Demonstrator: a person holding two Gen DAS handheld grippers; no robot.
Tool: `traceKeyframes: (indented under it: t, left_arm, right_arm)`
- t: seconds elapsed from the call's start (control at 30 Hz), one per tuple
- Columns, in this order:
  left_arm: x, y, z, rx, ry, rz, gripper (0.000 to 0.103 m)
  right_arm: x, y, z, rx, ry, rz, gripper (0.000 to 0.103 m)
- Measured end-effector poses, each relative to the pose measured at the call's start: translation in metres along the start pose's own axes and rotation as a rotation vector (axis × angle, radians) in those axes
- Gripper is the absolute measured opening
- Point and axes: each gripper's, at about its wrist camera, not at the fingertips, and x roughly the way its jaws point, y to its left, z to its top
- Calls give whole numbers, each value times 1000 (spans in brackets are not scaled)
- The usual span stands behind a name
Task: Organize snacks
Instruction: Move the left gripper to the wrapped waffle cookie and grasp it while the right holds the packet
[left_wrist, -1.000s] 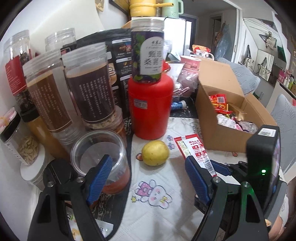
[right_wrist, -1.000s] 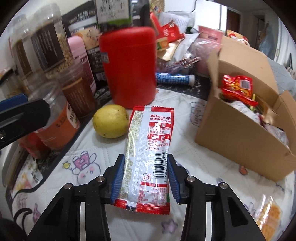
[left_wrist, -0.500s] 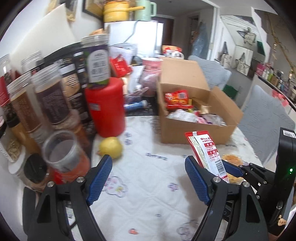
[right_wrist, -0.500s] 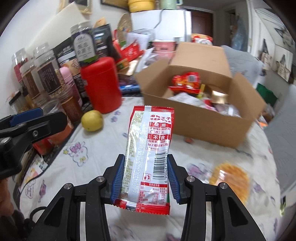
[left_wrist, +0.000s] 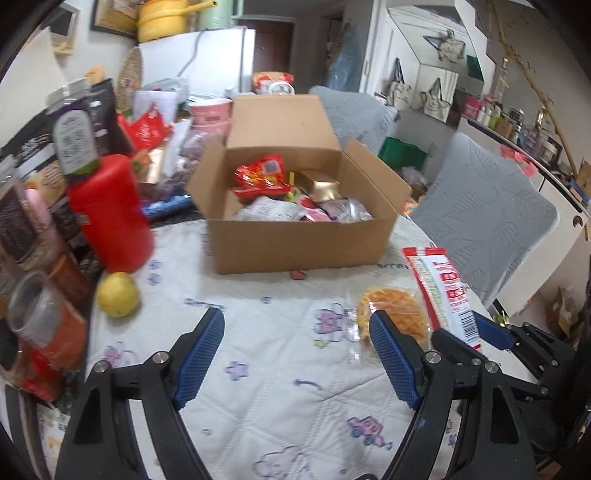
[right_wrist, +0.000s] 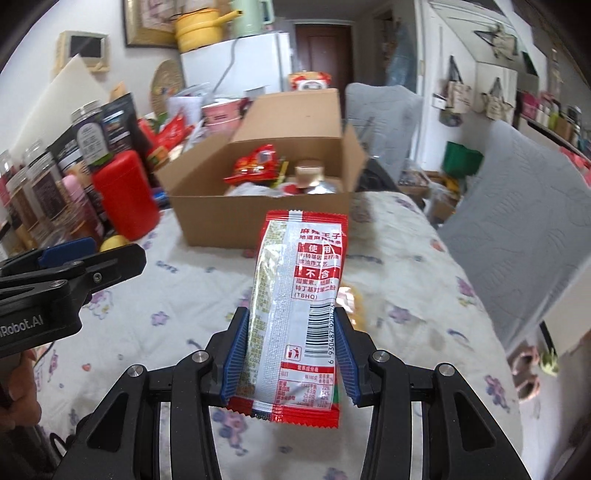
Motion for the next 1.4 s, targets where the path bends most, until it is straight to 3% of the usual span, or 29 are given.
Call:
traceKeyframes:
  t: [0.77, 0.93, 1.07, 1.4]
  left_arm:
    - [110, -89, -1, 46, 238, -166, 81]
    - [132, -100, -5, 69, 281, -120, 84]
    - [147, -108, -9, 102, 344, -108, 103]
    - [163, -120, -9, 140, 350, -87, 103]
  right_arm:
    - [19, -94, -21, 148, 47, -105, 44]
    - [21, -106, -24, 167, 56, -107, 44]
    - [23, -111, -24, 177, 60, -99, 44]
    - [27, -114, -26, 190, 63, -62, 44]
